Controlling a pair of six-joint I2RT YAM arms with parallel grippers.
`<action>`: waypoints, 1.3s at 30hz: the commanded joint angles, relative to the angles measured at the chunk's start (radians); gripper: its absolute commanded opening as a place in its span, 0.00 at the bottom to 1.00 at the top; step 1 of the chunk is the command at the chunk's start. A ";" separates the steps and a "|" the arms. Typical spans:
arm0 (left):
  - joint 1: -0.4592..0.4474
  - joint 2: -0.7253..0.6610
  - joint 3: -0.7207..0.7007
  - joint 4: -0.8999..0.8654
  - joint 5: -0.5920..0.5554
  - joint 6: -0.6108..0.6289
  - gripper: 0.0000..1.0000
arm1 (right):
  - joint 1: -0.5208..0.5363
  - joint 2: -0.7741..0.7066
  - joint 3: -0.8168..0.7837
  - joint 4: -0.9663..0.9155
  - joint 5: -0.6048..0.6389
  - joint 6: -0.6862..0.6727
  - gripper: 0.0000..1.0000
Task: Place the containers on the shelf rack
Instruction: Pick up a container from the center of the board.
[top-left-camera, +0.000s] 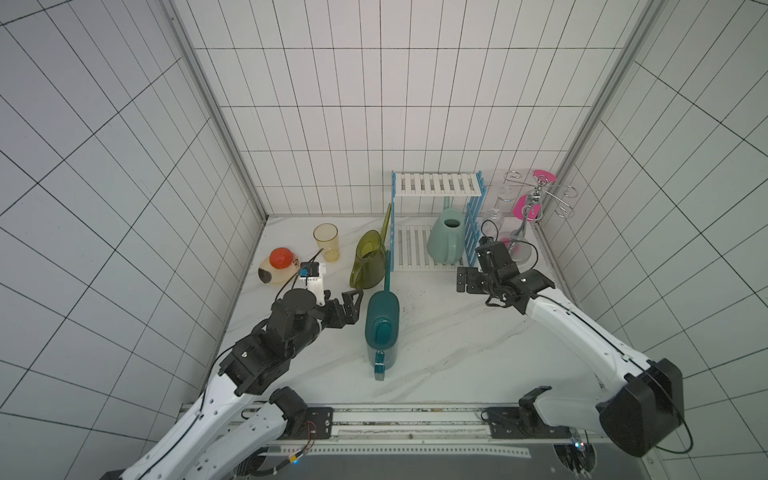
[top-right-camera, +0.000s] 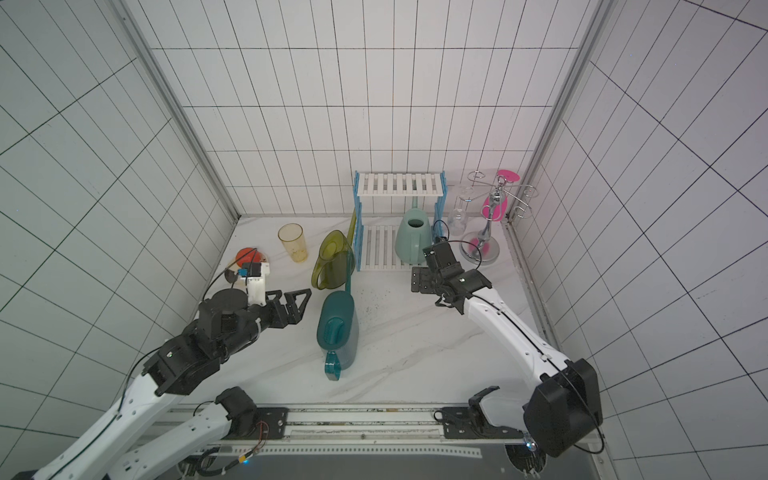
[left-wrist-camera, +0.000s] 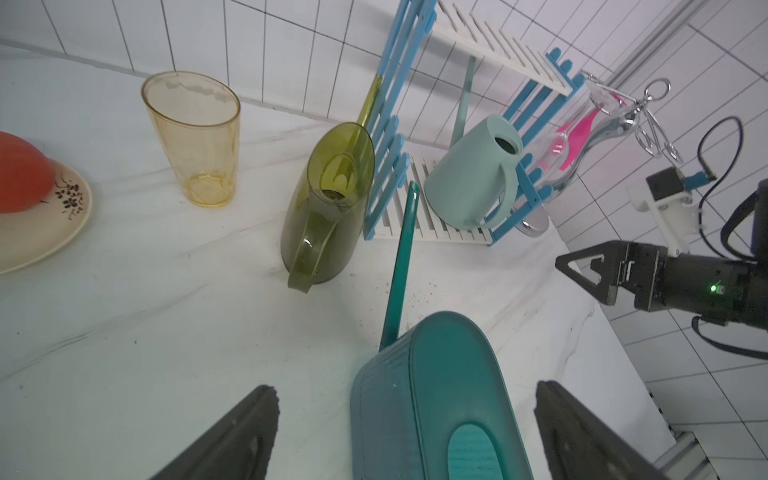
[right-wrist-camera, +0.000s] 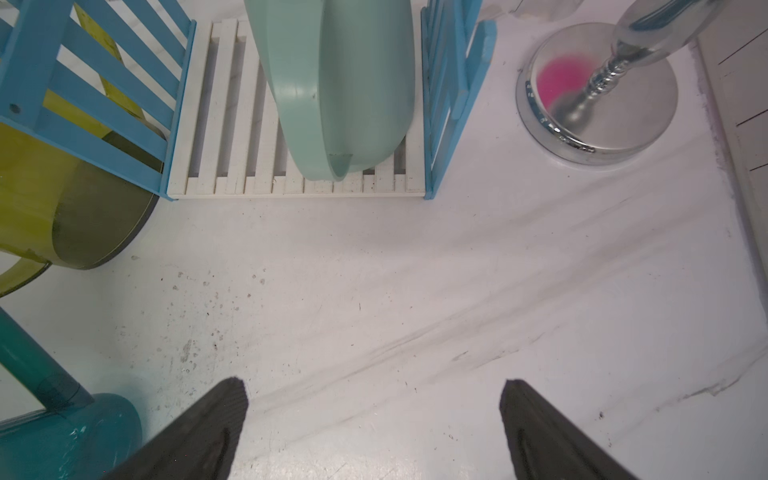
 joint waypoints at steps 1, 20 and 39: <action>-0.140 0.022 0.035 -0.125 -0.213 -0.084 0.98 | 0.007 -0.031 -0.035 0.037 0.029 0.024 0.99; -0.726 0.329 0.186 -0.464 -0.439 -0.558 0.98 | 0.005 -0.182 -0.081 -0.069 -0.016 0.031 0.99; -0.779 0.383 0.100 -0.464 -0.294 -0.733 0.78 | -0.002 -0.179 -0.071 -0.075 -0.023 0.009 0.99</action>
